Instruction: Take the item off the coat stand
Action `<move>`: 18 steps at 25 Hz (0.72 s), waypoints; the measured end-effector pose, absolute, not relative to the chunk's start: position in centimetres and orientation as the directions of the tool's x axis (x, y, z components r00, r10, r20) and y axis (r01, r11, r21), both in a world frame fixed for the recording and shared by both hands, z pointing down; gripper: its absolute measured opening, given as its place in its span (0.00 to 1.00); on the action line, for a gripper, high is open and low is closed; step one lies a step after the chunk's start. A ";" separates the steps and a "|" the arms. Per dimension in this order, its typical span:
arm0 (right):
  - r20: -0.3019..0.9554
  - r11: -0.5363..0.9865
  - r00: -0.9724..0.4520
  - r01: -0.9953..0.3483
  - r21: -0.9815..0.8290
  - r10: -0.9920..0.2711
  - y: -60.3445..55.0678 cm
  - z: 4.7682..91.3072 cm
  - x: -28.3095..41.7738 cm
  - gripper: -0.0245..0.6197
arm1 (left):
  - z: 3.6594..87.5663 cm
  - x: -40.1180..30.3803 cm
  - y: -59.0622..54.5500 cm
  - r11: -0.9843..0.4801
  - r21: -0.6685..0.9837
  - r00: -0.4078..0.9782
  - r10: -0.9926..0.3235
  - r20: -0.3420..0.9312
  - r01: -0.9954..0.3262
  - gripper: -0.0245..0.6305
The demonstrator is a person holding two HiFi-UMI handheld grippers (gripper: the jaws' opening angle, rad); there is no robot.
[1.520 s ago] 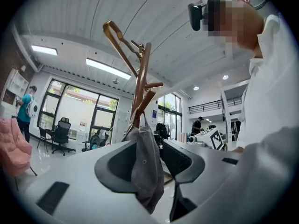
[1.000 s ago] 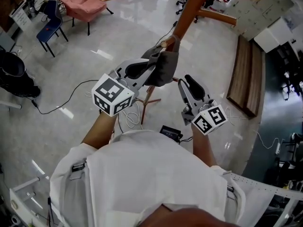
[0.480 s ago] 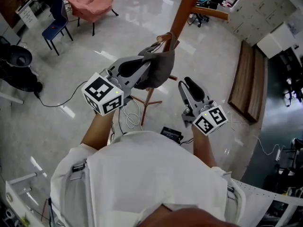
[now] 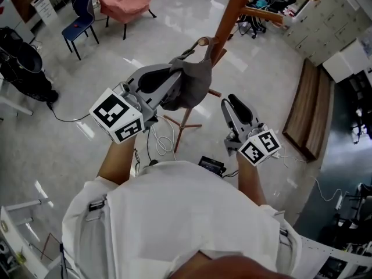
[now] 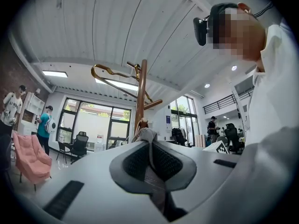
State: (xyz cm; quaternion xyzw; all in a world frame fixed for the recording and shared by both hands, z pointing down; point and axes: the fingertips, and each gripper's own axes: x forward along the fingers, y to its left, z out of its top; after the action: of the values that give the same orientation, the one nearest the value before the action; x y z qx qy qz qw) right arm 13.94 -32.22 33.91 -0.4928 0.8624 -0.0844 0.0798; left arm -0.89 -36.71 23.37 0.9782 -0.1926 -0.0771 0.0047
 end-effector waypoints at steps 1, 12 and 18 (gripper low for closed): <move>-0.052 0.508 -0.510 -0.831 -0.227 -0.859 -32.0 33.9 14.0 0.22 | 23.1 -1.1 -36.4 -0.922 0.035 0.909 -0.387 -0.155 -0.386 0.07; -0.030 0.567 -0.581 -0.779 -0.268 -0.813 -28.6 35.8 13.7 0.21 | 21.7 -4.2 -31.2 -0.861 0.014 0.844 -0.500 -0.195 -0.508 0.07; -0.037 0.596 -0.612 -0.753 -0.279 -0.790 -27.2 36.6 12.9 0.19 | 24.3 -5.7 -29.0 -0.825 0.040 0.811 -0.561 -0.168 -0.563 0.07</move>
State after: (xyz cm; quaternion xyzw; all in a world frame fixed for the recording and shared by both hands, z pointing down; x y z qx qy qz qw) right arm 12.94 -27.20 36.63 -0.4334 0.8899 -0.1185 0.0786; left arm -5.71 -29.00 24.31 0.9514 -0.2954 -0.0864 -0.0059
